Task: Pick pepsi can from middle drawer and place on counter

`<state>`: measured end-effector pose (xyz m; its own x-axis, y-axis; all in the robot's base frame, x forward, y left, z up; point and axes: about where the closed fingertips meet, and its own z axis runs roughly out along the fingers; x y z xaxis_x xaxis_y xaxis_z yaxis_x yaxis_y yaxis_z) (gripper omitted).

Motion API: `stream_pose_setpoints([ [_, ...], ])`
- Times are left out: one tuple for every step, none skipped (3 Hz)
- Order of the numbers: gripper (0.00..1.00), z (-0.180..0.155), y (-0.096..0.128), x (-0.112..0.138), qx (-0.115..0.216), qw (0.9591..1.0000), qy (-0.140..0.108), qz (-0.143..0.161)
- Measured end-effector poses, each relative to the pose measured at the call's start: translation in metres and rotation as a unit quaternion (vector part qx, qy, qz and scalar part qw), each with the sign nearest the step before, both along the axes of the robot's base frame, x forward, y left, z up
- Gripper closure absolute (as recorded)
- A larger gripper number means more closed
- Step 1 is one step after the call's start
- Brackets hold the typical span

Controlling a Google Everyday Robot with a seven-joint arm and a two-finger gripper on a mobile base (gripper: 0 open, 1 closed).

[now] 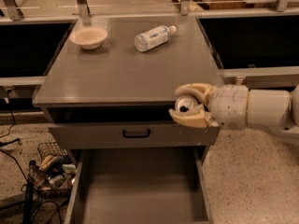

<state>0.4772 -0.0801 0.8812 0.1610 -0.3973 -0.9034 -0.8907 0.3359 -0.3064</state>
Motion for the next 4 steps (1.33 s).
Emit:
stream_pose_setpoints([
  [1.0, 0.026, -0.001, 0.012, -0.002, 0.9996, -0.027, -0.004],
  [1.0, 0.071, 0.026, 0.075, -0.03, 0.9979, -0.055, 0.018],
  [1.0, 0.071, 0.026, 0.075, -0.03, 0.9979, -0.055, 0.018],
  [1.0, 0.069, 0.029, 0.09, -0.01, 0.9991, -0.029, 0.03],
])
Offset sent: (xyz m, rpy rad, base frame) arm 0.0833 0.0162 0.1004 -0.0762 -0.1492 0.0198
